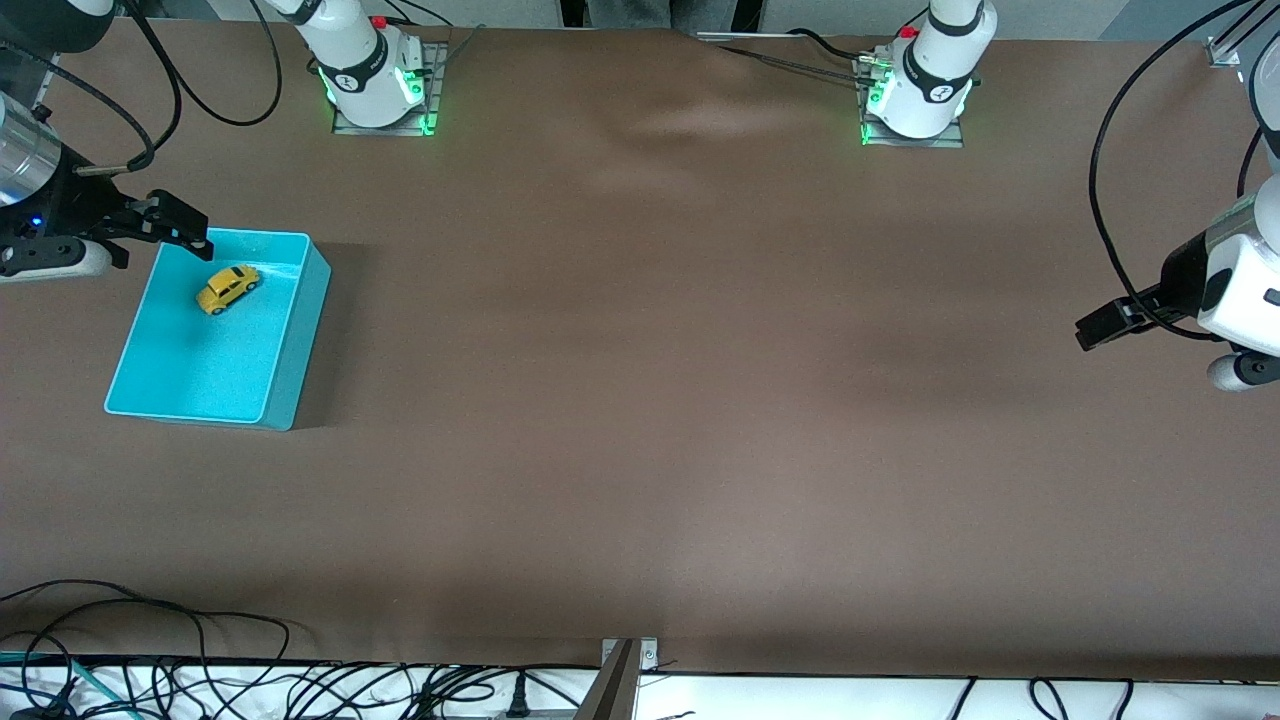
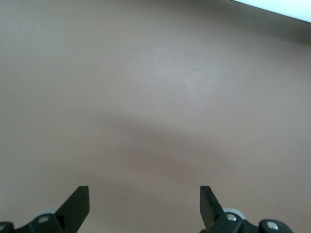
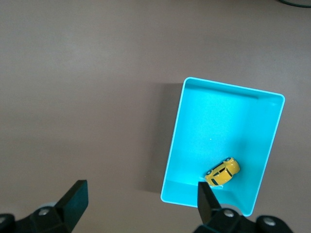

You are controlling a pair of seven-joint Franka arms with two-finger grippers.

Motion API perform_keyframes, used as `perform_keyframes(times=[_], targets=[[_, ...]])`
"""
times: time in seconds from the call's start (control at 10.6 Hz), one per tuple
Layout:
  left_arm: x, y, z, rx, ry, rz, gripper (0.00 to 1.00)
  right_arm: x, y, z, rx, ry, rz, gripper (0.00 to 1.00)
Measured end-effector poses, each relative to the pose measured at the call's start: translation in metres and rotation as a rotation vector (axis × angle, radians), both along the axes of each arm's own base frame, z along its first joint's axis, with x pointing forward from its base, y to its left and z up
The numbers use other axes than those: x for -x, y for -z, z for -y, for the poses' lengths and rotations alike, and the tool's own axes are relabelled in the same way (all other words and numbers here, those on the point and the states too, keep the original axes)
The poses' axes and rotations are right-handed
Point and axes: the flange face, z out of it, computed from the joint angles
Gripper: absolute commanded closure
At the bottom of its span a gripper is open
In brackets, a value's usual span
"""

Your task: Wind up and store yellow beetle car

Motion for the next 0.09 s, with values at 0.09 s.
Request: perform_keyframes(times=[0.09], targets=[[0.0,0.0,0.0,0.0,0.0,0.0,0.0,0.0,0.0,-0.0014,0.0,-0.002,0.0,0.0]])
